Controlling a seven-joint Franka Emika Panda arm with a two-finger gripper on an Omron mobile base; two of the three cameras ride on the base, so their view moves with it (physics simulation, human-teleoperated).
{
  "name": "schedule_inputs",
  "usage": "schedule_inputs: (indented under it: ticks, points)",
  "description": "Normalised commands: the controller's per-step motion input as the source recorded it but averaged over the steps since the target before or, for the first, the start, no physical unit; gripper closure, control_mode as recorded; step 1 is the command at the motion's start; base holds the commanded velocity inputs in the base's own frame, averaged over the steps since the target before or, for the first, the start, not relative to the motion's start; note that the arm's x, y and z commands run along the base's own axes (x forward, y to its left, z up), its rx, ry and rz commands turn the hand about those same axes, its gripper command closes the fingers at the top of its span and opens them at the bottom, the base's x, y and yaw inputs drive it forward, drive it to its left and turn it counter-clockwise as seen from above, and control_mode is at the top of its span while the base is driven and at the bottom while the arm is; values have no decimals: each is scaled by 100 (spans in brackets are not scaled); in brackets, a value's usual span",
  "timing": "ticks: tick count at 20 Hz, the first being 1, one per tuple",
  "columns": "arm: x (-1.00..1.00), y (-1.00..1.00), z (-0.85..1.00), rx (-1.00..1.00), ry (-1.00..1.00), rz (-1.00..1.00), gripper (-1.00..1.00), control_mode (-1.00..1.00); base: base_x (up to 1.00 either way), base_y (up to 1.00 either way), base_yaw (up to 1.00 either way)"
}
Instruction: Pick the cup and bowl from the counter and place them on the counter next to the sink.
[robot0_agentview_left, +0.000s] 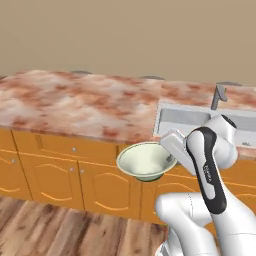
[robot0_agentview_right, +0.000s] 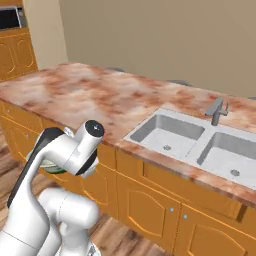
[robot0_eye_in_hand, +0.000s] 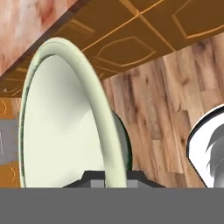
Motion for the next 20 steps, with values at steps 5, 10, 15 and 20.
schedule_inputs:
  ticks: [5,10,15,20]
  points:
    - [0,0,0,0,0,0,100,100,98,76,-66]
    - [0,0,0,0,0,0,100,100,100,86,-59]
    - [0,0,0,0,0,0,100,100,89,36,-19]
    - [0,0,0,0,0,0,100,100,0,0,0]
